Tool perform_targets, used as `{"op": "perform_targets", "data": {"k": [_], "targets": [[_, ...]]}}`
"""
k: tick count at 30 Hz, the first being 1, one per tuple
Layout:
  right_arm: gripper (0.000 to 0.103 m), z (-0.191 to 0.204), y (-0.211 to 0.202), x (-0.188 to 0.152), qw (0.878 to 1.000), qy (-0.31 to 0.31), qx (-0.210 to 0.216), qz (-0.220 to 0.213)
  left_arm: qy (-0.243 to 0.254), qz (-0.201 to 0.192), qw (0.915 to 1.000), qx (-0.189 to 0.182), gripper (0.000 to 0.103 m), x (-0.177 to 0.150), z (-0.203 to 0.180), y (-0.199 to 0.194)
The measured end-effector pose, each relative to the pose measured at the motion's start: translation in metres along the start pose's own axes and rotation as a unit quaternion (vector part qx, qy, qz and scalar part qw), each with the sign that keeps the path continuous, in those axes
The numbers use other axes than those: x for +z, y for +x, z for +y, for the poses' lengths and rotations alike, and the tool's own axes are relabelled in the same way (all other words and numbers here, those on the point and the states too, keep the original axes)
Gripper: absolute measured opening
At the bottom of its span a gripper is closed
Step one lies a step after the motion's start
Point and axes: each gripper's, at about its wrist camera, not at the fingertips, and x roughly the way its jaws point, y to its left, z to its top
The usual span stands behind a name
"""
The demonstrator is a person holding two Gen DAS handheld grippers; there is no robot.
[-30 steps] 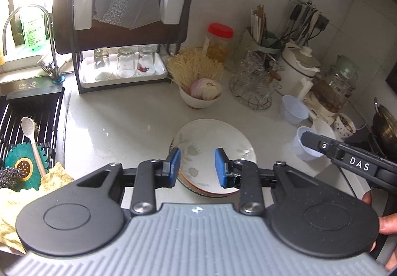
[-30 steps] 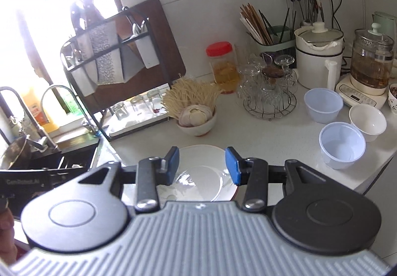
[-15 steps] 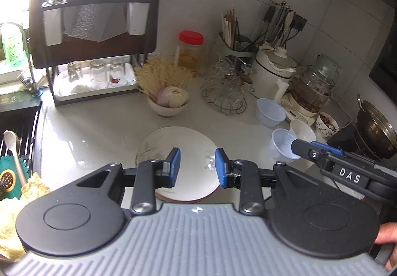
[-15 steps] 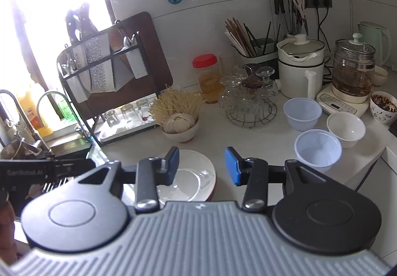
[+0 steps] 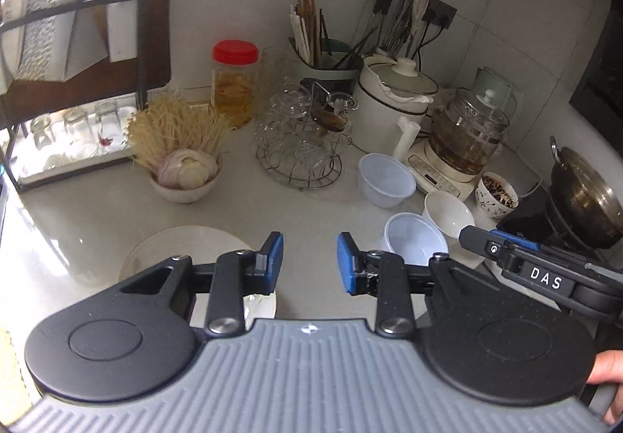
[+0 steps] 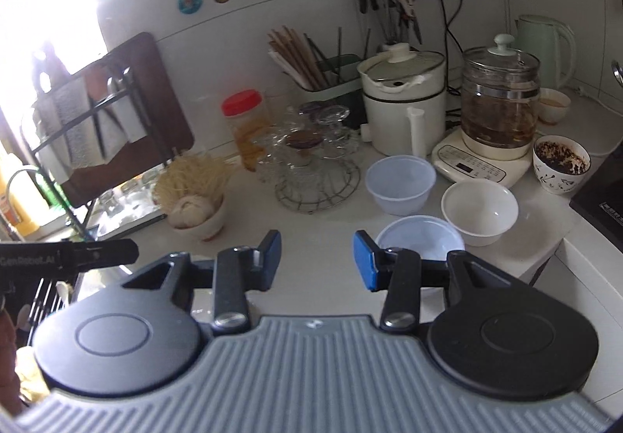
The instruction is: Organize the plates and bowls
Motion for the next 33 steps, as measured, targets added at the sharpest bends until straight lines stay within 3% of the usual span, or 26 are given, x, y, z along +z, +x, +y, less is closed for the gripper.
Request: {"op": "perform_targets", "data": {"k": [13,29,33], "targets": [[0.045,-0.076,0.05,0.01,0.997,0.06,-0.034,0.033,0.014,0.06,0.9981,-0.003,0.039,0.033,-0.043,0.105],[0.045,-0.156,0.095,0.001,0.977,0.18,-0.049,0.102,0.028,0.134,0.9906,-0.012,0.04,0.026,-0.071,0.203],[0.061,-0.177,0.105,-0.007,0.965,0.225,-0.047,0.126,0.028,0.159,0.9869,-0.009,0.04,0.023,-0.078,0.224]]}}
